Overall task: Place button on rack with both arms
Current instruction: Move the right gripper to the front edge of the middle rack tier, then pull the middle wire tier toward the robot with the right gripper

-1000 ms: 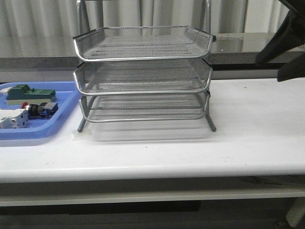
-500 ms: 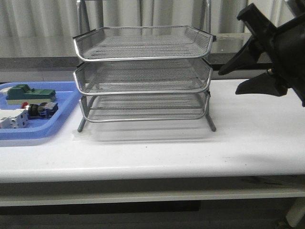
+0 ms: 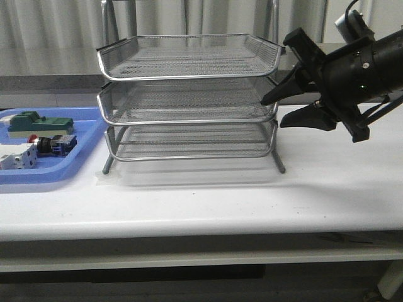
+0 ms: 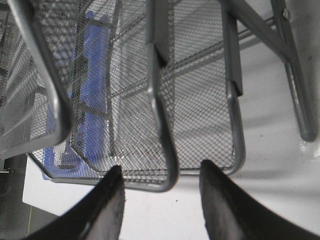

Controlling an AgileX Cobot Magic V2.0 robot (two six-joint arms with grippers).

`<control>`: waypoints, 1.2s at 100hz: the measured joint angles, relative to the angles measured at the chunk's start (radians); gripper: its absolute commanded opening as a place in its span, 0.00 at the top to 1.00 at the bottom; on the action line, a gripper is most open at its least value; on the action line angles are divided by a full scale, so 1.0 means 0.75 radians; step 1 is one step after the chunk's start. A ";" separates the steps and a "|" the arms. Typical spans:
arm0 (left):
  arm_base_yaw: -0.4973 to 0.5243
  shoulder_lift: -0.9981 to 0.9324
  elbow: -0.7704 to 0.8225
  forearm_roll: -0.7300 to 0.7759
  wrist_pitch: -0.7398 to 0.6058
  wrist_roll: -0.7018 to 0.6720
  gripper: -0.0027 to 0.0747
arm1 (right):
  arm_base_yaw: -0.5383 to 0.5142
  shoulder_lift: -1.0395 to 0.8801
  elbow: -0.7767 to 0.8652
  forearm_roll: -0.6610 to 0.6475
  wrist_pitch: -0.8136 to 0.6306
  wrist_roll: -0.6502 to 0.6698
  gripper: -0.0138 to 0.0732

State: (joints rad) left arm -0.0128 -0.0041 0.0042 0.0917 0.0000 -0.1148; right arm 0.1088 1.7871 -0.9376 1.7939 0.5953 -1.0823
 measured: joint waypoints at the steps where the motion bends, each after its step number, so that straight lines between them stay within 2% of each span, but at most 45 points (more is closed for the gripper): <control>1: 0.000 0.000 0.000 0.000 0.000 0.000 0.99 | 0.000 0.004 -0.003 0.000 0.000 0.000 0.42; 20: 0.000 0.000 0.000 0.000 0.000 0.000 0.99 | 0.000 0.099 -0.093 0.000 0.018 -0.002 0.44; 43: 0.000 0.000 0.000 0.000 0.000 0.000 0.99 | 0.000 0.162 -0.158 0.002 0.091 -0.002 0.58; 55: 0.000 0.000 0.000 0.000 0.000 0.000 0.99 | 0.000 0.162 -0.163 0.002 0.097 -0.002 0.69; 74: 0.000 0.000 0.000 0.000 0.000 0.000 0.99 | 0.000 0.167 -0.163 -0.007 0.088 -0.022 0.91; 98: 0.000 0.000 0.000 0.000 0.000 0.000 0.99 | 0.000 0.167 -0.151 -0.044 0.100 -0.024 0.92; 120: 0.000 0.000 0.000 0.000 0.000 0.000 0.99 | -0.011 0.153 -0.071 -0.047 0.189 -0.036 0.92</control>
State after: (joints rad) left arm -0.0128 -0.0041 0.0042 0.0917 0.0000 -0.1148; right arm 0.1008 1.9017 -0.9910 1.7584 0.7368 -1.1093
